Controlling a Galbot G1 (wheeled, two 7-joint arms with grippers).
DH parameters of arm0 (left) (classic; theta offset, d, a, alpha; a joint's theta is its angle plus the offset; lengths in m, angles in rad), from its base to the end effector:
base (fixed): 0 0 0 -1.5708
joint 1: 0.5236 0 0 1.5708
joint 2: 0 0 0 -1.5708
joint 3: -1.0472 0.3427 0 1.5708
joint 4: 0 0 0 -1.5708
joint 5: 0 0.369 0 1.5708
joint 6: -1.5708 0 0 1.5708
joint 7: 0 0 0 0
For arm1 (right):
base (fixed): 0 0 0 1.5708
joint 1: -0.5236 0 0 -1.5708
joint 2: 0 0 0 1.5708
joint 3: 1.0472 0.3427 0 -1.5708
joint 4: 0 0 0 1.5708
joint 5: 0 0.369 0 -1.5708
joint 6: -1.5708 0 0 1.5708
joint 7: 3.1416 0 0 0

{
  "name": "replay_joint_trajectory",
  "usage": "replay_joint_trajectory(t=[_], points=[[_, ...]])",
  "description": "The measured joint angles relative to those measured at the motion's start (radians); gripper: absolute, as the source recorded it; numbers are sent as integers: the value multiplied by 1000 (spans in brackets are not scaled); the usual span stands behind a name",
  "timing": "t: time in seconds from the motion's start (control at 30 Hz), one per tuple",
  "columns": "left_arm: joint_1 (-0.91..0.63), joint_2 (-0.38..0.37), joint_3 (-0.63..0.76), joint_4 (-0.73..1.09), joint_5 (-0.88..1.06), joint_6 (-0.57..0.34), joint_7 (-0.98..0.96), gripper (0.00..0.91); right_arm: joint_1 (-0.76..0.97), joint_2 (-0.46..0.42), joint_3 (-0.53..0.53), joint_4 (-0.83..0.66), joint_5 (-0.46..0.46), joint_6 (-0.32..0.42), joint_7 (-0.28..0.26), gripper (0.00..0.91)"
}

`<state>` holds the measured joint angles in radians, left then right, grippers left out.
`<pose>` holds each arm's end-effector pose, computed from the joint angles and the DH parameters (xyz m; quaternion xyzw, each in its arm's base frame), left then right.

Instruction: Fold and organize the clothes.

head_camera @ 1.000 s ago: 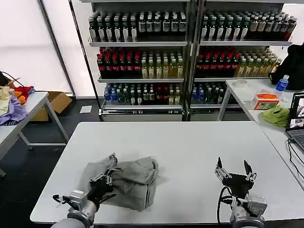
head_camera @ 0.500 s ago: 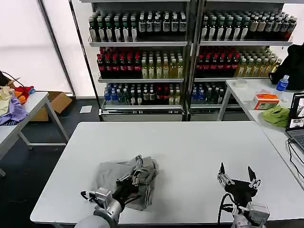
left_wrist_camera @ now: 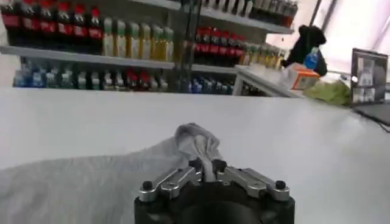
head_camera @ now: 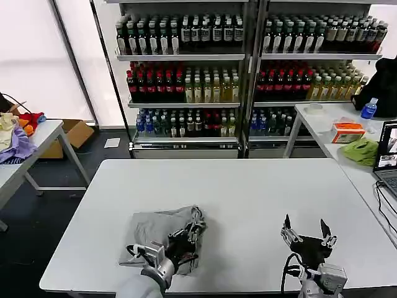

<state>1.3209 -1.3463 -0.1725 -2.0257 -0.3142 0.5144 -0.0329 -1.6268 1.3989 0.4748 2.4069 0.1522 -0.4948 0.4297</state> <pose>0.2452 -0.0709 -0.2781 -0.2157 -0.9517 0.0515 0.2123 0.1684 0.0001 -0.1938 -0.1253 -0.9840 0.0225 0.1246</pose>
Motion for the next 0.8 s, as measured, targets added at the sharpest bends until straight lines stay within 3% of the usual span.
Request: replay_joint_trajectory(t=[0.33,0.53,0.8], points=[[2,9,17,-33,-177,-12,21,907,48,-18,-23,-50,10,-18,-5,907],[-12,30,-59,-111,-328,-30,-28,907,84,-35,-34,-78,25,-20,-14,907],[28,72,-226,-89,-249,-87,-43,907,120,-68,-26,-112,62,-9,-21,907]])
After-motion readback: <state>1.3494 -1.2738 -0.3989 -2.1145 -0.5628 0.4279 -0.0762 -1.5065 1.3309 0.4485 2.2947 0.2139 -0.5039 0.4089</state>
